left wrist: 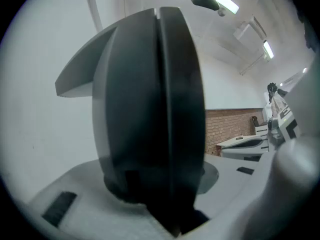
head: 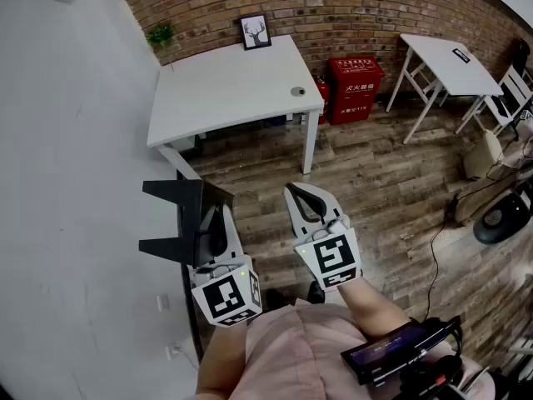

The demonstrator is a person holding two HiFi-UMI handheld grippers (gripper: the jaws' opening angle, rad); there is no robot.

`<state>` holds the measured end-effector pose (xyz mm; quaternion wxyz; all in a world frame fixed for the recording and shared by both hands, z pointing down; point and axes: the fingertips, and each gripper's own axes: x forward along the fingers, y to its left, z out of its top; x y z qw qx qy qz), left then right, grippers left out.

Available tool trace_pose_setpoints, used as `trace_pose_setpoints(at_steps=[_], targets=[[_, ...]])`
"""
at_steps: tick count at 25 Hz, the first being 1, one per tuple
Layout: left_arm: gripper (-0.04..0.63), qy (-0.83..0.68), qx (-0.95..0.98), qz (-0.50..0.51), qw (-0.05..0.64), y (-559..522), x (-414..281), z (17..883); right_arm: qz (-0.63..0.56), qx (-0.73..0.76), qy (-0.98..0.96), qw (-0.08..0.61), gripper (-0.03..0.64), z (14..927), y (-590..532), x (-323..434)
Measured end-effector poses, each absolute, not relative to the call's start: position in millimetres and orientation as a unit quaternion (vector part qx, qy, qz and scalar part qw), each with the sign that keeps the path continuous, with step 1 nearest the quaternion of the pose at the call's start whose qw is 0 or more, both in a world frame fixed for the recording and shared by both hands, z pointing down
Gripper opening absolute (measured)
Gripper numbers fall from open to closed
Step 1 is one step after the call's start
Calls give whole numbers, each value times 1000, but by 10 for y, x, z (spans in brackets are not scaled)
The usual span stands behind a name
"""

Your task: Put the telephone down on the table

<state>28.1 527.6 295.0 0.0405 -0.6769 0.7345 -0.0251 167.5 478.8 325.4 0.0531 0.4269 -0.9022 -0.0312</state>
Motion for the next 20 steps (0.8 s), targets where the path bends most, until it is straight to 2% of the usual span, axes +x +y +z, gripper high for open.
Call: trace_pose_setpoints(at_steps=[15, 17, 19, 20], targets=[[170, 694, -719, -23, 28, 5292, 490, 3054, -13, 384, -923, 37, 8, 3332, 4876, 1706], [170, 665, -746, -28, 17, 5248, 588, 3045, -4, 343, -939, 33, 120, 3307, 4906, 1714], [170, 628, -777, -40, 15, 5212, 695, 3020, -1, 294, -956, 21, 183, 3247, 4940, 1731], [169, 606, -794, -46, 16, 5203, 758, 2999, -3, 268, -963, 17, 193, 3211, 4960, 1745]])
